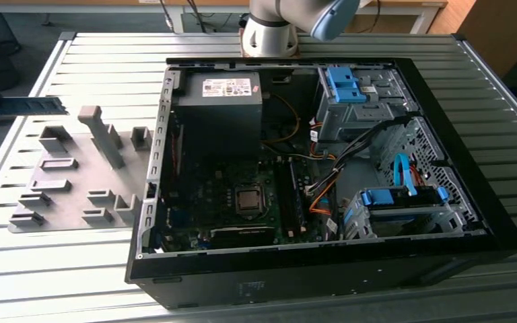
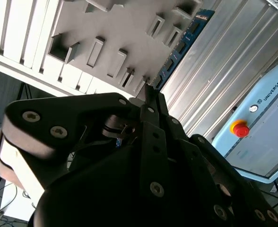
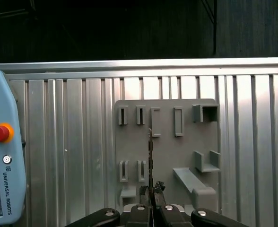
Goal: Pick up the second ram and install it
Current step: 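Pick up the second ram and move it above second insertion slot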
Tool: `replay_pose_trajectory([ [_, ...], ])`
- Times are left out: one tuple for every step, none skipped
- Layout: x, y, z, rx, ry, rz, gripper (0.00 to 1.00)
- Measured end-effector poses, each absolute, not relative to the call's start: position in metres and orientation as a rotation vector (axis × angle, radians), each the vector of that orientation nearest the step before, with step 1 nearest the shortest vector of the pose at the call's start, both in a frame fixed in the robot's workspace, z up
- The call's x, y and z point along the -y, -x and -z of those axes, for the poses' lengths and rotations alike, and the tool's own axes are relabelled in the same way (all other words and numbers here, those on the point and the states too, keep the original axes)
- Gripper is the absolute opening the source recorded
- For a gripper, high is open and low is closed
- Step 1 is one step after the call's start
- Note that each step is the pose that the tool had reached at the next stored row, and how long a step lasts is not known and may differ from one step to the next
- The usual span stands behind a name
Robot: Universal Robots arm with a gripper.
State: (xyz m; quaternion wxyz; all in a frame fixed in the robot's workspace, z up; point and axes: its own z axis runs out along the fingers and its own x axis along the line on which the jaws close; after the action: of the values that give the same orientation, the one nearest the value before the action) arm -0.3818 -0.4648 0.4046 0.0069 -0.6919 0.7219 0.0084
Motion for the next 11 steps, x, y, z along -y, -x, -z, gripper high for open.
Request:
replay_pose_trajectory([
  [0.4648, 0.3804, -0.4045, -2.258, 2.164, -0.026, 0.14],
  [0.4648, 0.3789, -0.4046, -2.258, 2.164, -0.026, 0.14],
  [0.4648, 0.3776, -0.4046, -2.258, 2.164, -0.026, 0.14],
  [0.4648, 0.3764, -0.4046, -2.258, 2.164, -0.026, 0.14],
  [0.4648, 0.3754, -0.4046, -2.258, 2.164, -0.026, 0.14],
  [0.4648, 0.3746, -0.4046, -2.258, 2.164, -0.026, 0.14],
  [0.4648, 0.3738, -0.4046, -2.258, 2.164, -0.026, 0.14],
  [0.4648, 0.3730, -0.4046, -2.258, 2.164, -0.026, 0.14],
  [0.4648, 0.3721, -0.4045, -2.258, 2.164, -0.026, 0.14],
  [0.4648, 0.3713, -0.4045, -2.258, 2.164, -0.026, 0.14],
  [0.4648, 0.3705, -0.4045, -2.258, 2.164, -0.026, 0.14],
])
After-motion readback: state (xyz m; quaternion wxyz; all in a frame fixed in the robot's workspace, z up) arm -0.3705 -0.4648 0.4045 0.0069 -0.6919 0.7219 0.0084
